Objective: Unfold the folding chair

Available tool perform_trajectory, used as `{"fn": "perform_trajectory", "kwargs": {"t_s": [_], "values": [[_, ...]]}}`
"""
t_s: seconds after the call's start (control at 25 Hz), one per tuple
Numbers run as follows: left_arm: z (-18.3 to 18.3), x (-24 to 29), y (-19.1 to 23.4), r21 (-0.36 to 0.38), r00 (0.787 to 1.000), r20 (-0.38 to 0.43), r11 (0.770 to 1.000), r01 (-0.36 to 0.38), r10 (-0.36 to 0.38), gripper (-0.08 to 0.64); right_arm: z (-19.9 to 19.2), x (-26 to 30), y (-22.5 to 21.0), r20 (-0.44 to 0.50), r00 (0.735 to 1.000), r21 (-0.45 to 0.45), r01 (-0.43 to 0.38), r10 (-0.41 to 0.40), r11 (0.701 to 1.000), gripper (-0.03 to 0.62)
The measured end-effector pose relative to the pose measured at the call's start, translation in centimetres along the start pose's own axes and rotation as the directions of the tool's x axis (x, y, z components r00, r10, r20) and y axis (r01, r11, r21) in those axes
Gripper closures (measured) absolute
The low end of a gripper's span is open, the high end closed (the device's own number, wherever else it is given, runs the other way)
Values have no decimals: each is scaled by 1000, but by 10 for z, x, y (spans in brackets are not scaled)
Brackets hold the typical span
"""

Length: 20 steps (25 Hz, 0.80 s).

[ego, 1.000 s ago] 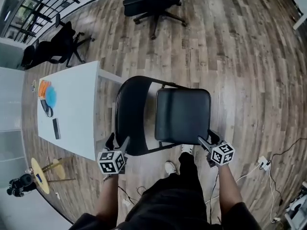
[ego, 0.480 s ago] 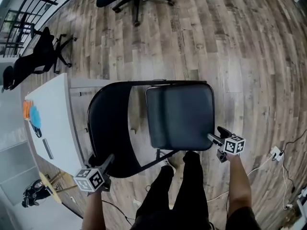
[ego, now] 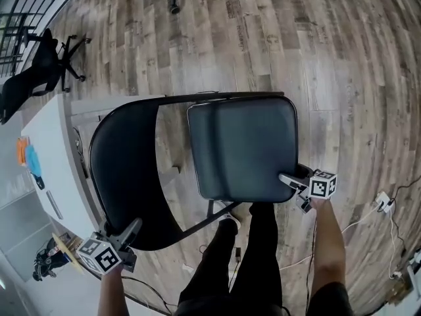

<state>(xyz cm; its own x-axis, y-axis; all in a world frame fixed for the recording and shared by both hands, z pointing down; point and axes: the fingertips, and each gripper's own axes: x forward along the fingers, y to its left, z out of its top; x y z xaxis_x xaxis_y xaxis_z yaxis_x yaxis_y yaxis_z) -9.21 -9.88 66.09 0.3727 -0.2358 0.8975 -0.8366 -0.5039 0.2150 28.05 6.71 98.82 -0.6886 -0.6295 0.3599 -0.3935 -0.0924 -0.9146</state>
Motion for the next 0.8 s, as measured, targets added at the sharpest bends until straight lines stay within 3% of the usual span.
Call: {"fn": "perform_trajectory", "kwargs": {"t_s": [0.24,0.44,0.68,0.8], "values": [[-1,1,-6,-12,999,12,999,40,-40,214,0,-1,-2,-19,1000,15,16,-15,1000,181],[-7,-1,-3,38,1000,-10,999,16,-15,322,-1,-1,7,-27,999,19,26,-25,999,181],[2,-22,13,-6,998,32,999,53,-52,340,0,6,47,-26,999,37,-25,26,999,181],[11,-40,2,-8,993,47,994,111,-111,382,3,7,78,-28,998,50,-56,57,997,183]]}}
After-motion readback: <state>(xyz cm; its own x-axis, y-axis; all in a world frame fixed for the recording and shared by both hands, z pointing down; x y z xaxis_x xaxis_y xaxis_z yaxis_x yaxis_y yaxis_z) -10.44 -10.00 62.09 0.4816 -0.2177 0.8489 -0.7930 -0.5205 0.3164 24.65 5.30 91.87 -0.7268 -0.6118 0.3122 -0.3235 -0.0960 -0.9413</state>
